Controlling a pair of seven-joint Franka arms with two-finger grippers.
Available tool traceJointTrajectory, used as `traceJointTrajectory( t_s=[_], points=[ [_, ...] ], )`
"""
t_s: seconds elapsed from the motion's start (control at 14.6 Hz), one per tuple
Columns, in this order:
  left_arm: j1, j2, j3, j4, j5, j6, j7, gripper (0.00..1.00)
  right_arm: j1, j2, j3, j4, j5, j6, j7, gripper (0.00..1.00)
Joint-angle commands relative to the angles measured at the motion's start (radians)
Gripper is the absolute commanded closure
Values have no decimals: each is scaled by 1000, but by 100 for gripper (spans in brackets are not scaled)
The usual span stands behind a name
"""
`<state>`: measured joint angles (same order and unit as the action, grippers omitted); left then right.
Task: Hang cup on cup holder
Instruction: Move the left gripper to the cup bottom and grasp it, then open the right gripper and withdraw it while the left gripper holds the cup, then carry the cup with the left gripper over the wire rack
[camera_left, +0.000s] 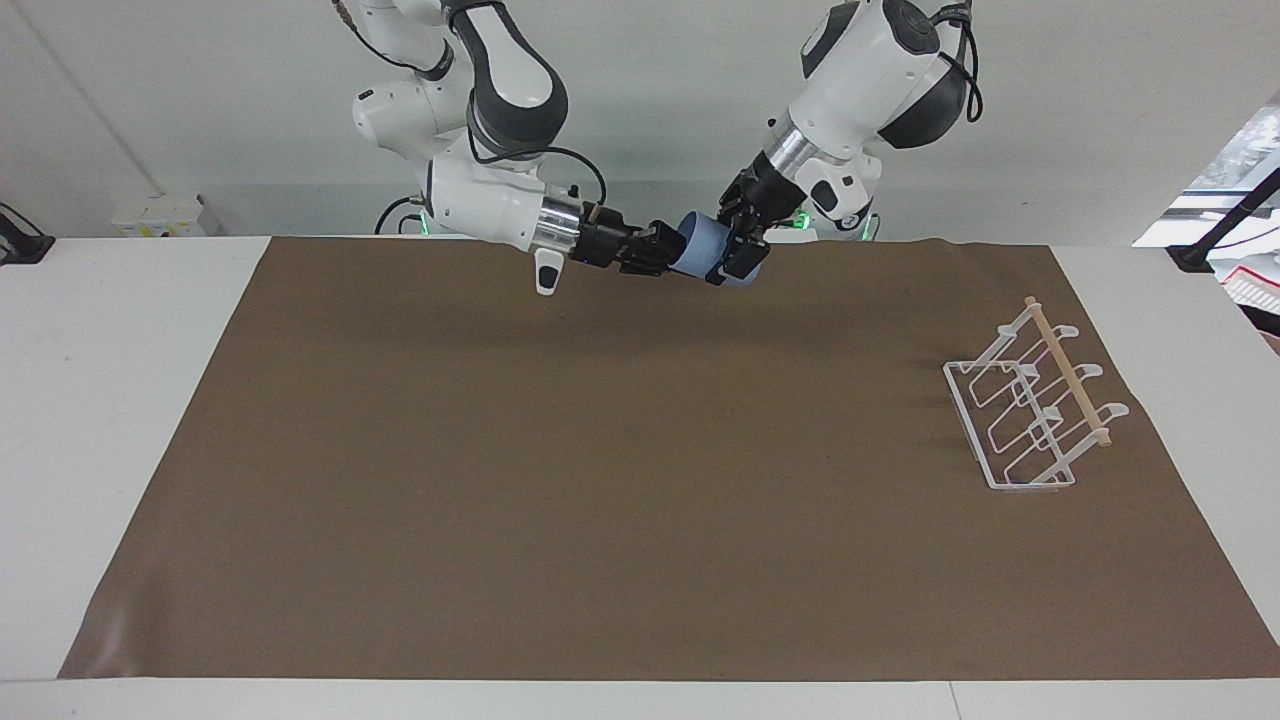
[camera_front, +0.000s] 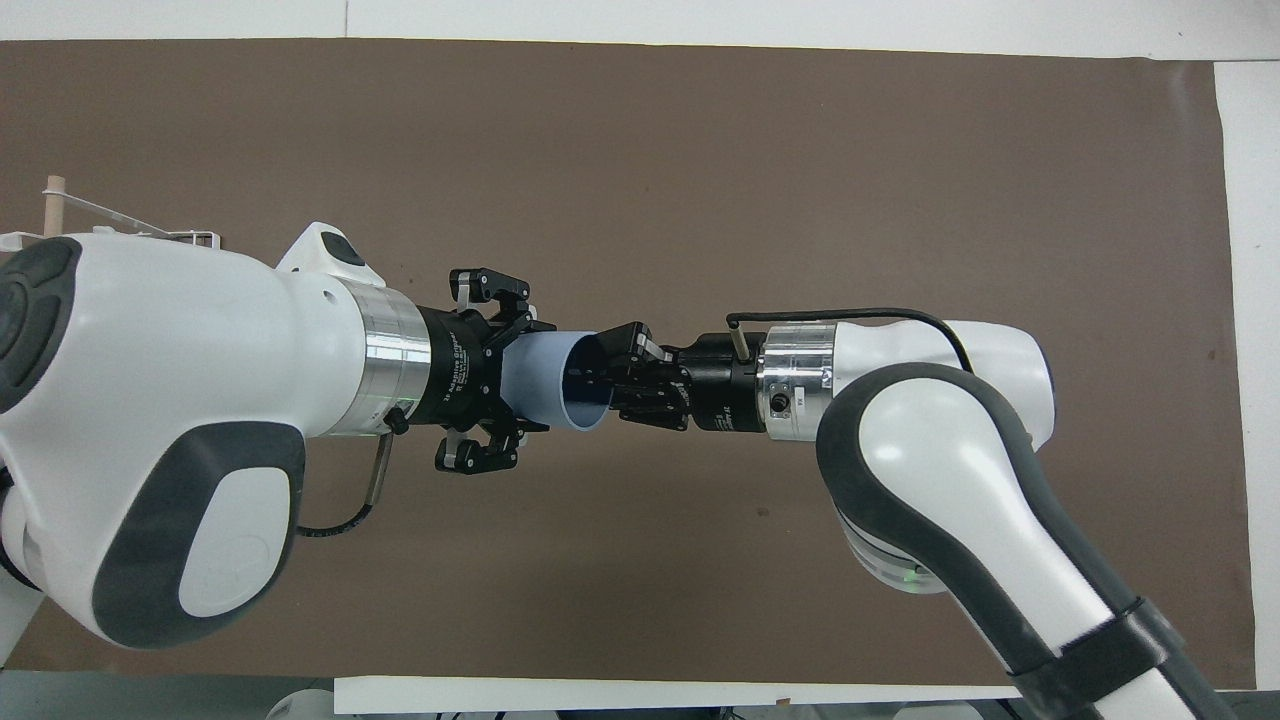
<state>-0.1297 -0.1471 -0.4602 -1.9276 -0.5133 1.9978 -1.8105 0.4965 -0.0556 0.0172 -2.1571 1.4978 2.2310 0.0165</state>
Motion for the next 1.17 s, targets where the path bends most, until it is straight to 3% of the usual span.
traceJointTrajectory(
  t_s=[0.0,0.34,0.41,0.62,0.89,1.1],
  points=[
    [-5,-20,3,-21,-16,-4,26,100,-13,-13,-3,16,-39,35,46,1],
    [53,-9,24,-25,4,-19,94,100,-169,-55,-11,17,-480,27,45,1],
    [61,-9,32,-25,59,-36,105,100,-205,-59,-11,17,-581,22,46,1],
    [62,-8,41,-27,316,-63,144,100,-315,-67,-11,61,-804,-78,42,1],
    [88,-6,60,-31,635,-180,387,100,-424,-63,-10,173,-1150,-260,42,1],
    [76,58,58,-59,942,-206,399,100,-476,-56,-10,267,-1362,-399,40,1]
  ],
)
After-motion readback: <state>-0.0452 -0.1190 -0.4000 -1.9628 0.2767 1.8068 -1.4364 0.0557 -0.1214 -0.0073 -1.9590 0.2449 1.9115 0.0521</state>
